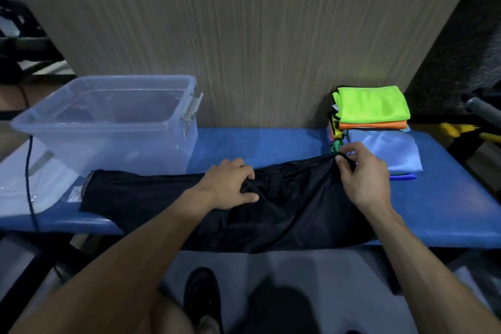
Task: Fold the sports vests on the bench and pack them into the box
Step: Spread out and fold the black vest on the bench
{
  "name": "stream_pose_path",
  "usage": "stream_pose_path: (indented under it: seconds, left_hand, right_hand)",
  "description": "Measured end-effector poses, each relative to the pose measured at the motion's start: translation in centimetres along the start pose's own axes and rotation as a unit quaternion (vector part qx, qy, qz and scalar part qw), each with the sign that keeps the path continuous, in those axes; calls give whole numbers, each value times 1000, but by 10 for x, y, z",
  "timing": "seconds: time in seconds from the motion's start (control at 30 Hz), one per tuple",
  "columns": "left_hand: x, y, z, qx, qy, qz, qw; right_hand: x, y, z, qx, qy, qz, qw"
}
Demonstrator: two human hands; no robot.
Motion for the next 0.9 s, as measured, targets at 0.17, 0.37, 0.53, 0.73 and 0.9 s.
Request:
stream_pose_path:
  seconds: [0.17, 0.37, 0.53, 0.73, 0.9]
  left_hand:
    - [17, -2, -12, 126, -8, 34, 991]
    - [54, 3, -38, 190, -42, 70, 978]
    - [83, -11, -52, 202, -97, 9, 975]
    - [82, 10, -23, 208, -137, -8, 969]
    - [44, 10, 36, 153, -77, -27, 985]
  right_hand:
    - [14, 18, 2, 4, -20, 4, 1000]
    - [43, 62, -2, 44, -79, -18, 996]
    - [79, 62, 1, 33, -215, -191, 957]
    - [63, 48, -11, 24, -212, -234, 949]
    - [35, 33, -22, 7, -193, -247, 950]
Point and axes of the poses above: each hand's wrist, its own z-axis away from the middle knuckle, its own y-axis out of the back of the hand, x = y × z, the point moved 10 cm from there along -z, towards the middle knuckle, and after that the axes turned 7 degrees about z, right-handed, at the moved point
